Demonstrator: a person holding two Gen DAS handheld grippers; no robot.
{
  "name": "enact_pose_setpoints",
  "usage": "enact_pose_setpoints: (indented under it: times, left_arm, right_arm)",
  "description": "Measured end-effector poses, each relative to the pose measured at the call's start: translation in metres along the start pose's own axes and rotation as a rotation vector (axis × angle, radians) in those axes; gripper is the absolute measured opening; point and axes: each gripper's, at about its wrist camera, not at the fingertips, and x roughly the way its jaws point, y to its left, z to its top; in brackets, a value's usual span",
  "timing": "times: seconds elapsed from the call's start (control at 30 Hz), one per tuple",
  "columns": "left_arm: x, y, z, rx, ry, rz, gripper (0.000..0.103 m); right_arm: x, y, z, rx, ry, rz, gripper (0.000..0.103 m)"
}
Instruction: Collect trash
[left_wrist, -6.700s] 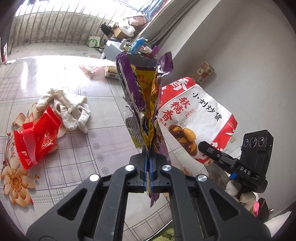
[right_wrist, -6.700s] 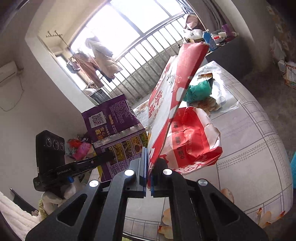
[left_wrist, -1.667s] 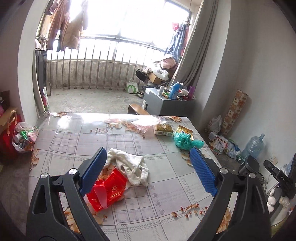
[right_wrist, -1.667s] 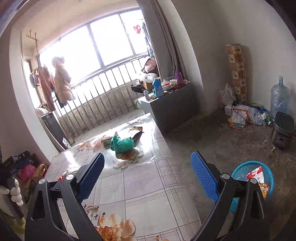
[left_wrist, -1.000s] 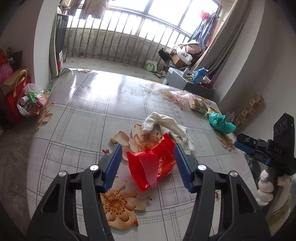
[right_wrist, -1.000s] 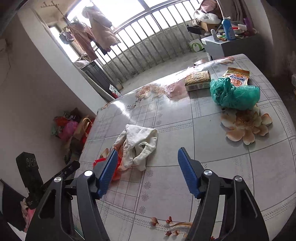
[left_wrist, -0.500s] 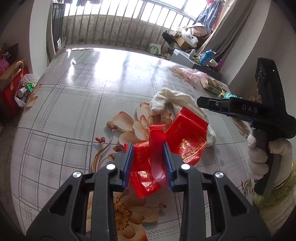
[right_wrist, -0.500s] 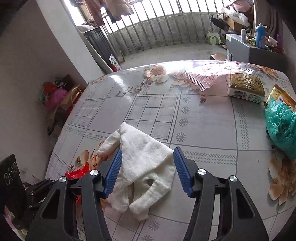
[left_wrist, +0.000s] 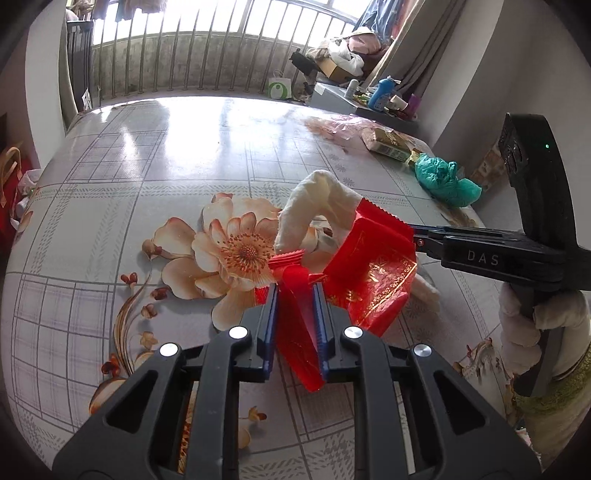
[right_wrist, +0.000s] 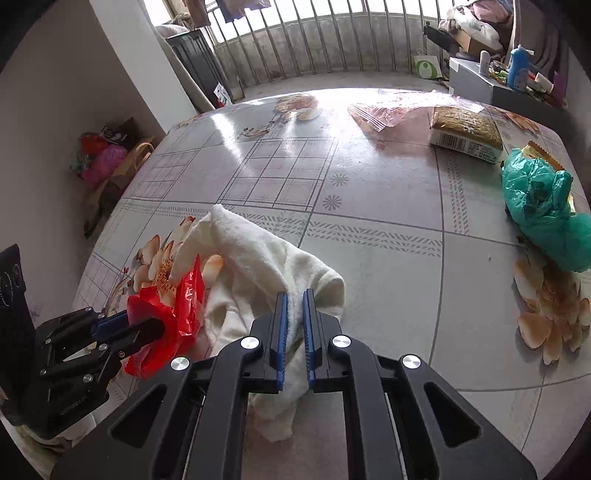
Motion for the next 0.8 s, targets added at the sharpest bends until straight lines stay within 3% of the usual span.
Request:
enact_pose_setpoints:
  times: [0.2, 0.5, 0.63, 0.8]
  left_arm:
    - [0.006, -0.052, -0.012, 0.112, 0.060, -0.098, 0.016]
    - [0.006, -0.114, -0.041, 0.194, 0.131, -0.238, 0.016]
    - [-0.001, -0.122, -0.045, 0.206, 0.144, -0.254, 0.018]
    - [-0.019, -0.121, -0.044, 0.203, 0.106, -0.255, 0.023]
  right_arm:
    - [-0.046, -0.034, -0.056, 0.094, -0.003, -0.073, 0.008]
    - [-0.131, -0.088, -0.166, 0.373, -0.046, -0.208, 0.009]
    - [-0.157, -0.104, -0.190, 0.481, -0.117, -0.235, 0.009]
    - [-0.177, -0.122, -0.193, 0.567, -0.218, -0.224, 0.009]
